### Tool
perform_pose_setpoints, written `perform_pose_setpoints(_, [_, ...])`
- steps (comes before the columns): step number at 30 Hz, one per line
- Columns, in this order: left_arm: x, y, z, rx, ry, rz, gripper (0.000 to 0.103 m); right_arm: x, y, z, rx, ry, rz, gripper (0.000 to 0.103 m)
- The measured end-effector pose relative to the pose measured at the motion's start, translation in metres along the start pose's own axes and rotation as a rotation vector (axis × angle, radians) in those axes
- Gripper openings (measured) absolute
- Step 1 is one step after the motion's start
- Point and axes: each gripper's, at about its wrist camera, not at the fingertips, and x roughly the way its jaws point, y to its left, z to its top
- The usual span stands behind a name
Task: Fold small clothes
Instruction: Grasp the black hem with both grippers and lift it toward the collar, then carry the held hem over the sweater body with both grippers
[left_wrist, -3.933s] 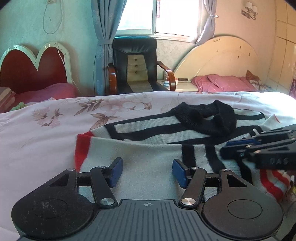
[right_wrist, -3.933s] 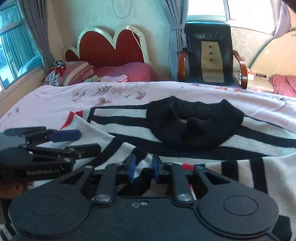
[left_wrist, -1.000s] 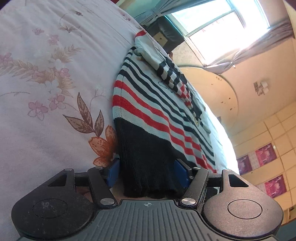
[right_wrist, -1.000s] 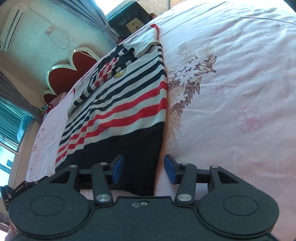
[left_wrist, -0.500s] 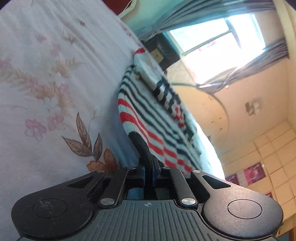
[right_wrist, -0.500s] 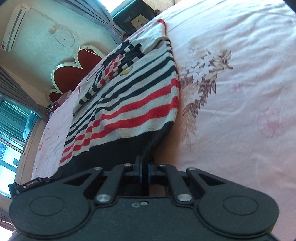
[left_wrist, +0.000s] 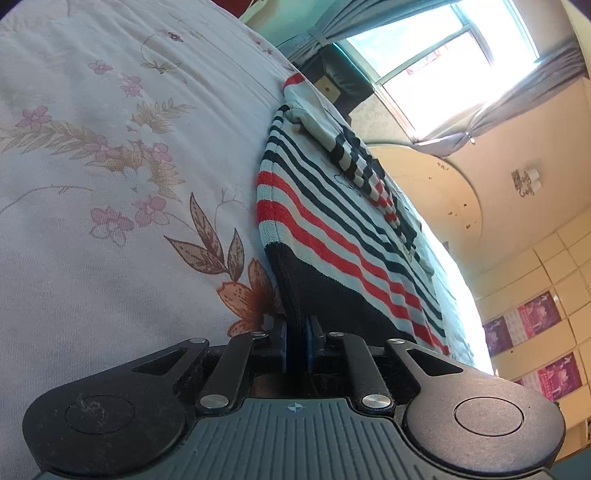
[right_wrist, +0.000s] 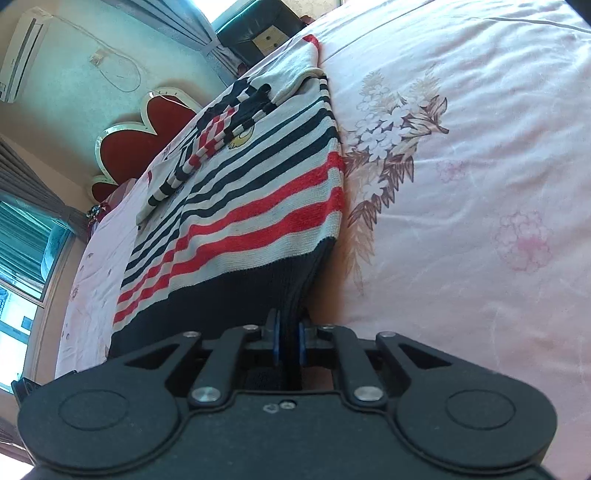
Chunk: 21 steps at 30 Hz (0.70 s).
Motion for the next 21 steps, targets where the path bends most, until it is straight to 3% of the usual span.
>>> perform_pose_setpoints(2, [-0.001, 0.000, -0.002, -0.012, -0.011, -0.031, 0.036, -0.002, -0.001, -0.002, 0.011, -0.001, 0.017, 0.020])
perform_pose_setpoints(3, [0.000, -0.002, -0.004, -0.011, -0.014, -0.041, 0.039, -0.003, -0.002, -0.002, 0.015, 0.001, 0.022, 0.021])
perform_pose_setpoints(7, [0.009, -0.008, -0.001, 0.014, -0.012, -0.030, 0.041, -0.001, -0.008, -0.001, 0.055, -0.001, 0.045, 0.021])
perform_pose_setpoints(9, [0.014, -0.007, 0.002, 0.003, 0.011, -0.040, 0.022, 0.001, -0.011, 0.000, 0.079, -0.003, 0.059, 0.018])
perform_pose_setpoints(10, [0.019, -0.007, 0.003, 0.008, 0.032, -0.023, 0.005, 0.002, -0.012, 0.000, 0.076, -0.001, 0.054, 0.008])
perform_pose_setpoints(12, [0.015, -0.010, 0.000, 0.040, 0.001, -0.036, 0.004, 0.003, -0.008, 0.001, 0.039, 0.002, 0.028, 0.006])
perform_pose_setpoints(14, [-0.005, -0.008, -0.002, 0.017, -0.086, -0.083, 0.004, -0.009, -0.006, 0.001, 0.024, -0.051, 0.052, 0.005])
perform_pose_setpoints(17, [0.002, 0.009, -0.004, -0.013, -0.037, -0.007, 0.004, -0.029, -0.013, 0.000, 0.028, -0.107, 0.068, 0.005])
perform_pose_setpoints(19, [0.006, 0.013, -0.003, -0.049, -0.048, -0.040, 0.004, -0.011, -0.019, -0.001, 0.004, -0.028, -0.006, 0.005])
perform_pose_setpoints(21, [0.005, 0.009, -0.002, -0.066, -0.066, -0.069, 0.004, -0.008, -0.019, 0.002, 0.043, -0.044, 0.032, 0.005])
